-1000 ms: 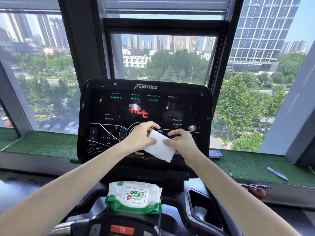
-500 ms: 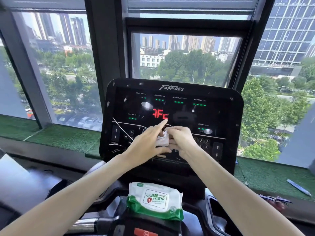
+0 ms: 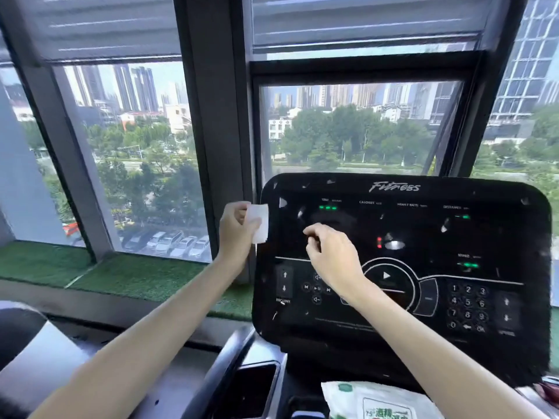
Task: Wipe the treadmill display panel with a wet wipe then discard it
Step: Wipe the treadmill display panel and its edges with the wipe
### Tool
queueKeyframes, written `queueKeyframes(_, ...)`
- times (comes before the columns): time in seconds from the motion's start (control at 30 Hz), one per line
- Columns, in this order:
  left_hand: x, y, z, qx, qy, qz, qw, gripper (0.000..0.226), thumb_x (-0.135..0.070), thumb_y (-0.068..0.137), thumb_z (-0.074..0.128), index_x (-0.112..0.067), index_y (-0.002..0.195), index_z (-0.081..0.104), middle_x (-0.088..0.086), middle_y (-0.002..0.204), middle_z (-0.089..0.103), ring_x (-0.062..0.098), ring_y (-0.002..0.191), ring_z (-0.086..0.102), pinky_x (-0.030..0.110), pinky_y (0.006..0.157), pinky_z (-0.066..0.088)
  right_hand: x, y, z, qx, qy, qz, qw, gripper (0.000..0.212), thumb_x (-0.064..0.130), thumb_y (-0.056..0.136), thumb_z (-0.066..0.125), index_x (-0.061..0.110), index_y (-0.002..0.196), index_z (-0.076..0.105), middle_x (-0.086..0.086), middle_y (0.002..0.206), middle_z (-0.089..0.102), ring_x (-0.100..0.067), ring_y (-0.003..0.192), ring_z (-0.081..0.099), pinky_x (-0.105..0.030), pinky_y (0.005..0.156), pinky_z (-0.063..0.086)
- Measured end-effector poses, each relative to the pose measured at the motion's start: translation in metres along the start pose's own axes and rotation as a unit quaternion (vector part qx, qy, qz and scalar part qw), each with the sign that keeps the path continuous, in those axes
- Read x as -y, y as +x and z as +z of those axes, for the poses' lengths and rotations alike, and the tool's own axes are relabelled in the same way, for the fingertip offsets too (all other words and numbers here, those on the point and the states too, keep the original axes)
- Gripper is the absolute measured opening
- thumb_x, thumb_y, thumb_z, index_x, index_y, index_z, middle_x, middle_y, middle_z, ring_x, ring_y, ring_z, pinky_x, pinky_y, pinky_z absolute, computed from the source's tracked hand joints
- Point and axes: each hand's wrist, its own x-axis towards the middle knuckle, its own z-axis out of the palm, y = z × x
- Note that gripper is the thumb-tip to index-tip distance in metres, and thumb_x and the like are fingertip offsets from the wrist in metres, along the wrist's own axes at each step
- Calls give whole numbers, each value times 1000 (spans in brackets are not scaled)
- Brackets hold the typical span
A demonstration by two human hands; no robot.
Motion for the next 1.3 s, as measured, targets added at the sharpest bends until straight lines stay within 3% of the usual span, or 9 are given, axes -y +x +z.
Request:
queueKeyframes(0.13,-30,60,3,-50,146,202,967,5,-7,87,55,-12,87,57,-8,84,52,3,75,50,1,64,36,-11,8,30,-53,-258,-102,959,48,2,69,67,-4,116,60,-23,128,55,-32,122,51,-44,102,41)
queueKeyframes(0.23,-20,79,17,-5,283,297,912,18,4,84,47,-10,77,56,-1,85,51,10,81,47,17,65,43,-16,7,37,-13,-330,-93,939,63,1,62,71,-7,122,54,-26,131,51,-34,124,49,-48,104,35)
queueKeyframes(0.3,3,74,23,56,337,336,878,22,7,83,49,-11,85,61,2,91,53,14,90,49,33,67,48,-19,5,38,7,-372,-102,923,68,-1,58,70,-9,124,52,-28,133,48,-36,124,48,-50,104,36)
queueKeyframes(0.43,42,54,18,90,347,408,840,27,12,77,61,-4,98,65,7,92,57,16,88,44,38,59,53,-28,8,37,17,-401,-128,907,74,0,51,73,-13,121,52,-32,130,48,-40,121,50,-53,101,40)
queueKeyframes(0.67,12,89,33,53,288,356,887,24,10,83,50,-3,94,67,7,87,56,21,84,55,33,75,48,-27,7,47,41,-441,-107,890,83,15,57,78,-12,128,44,-32,136,41,-40,127,42,-48,107,35)
queueKeyframes(0.83,48,66,11,162,320,427,830,24,10,79,53,-2,95,65,8,91,57,18,85,51,28,72,46,-32,5,51,43,-469,-108,875,85,17,67,74,-12,135,32,-33,143,30,-42,134,31,-49,110,30)
queueKeyframes(1.0,28,86,25,72,294,373,877,27,9,82,48,-2,100,66,6,89,56,16,86,52,14,80,36,-35,7,54,37,-464,-114,878,76,6,70,67,-14,134,31,-34,141,32,-43,133,32,-49,110,29)
queueKeyframes(1.17,46,66,10,191,349,492,774,24,9,80,51,0,97,63,10,88,57,20,83,52,26,74,47,-40,6,52,27,-460,-133,878,68,7,78,59,-11,137,29,-32,144,29,-40,135,29,-47,111,27)
queueKeyframes(1.3,32,81,18,112,312,391,858,24,4,81,47,-1,97,64,11,91,56,15,87,49,24,79,42,-41,6,51,24,-459,-130,879,70,6,76,61,-12,136,30,-32,144,29,-41,135,29,-48,111,27)
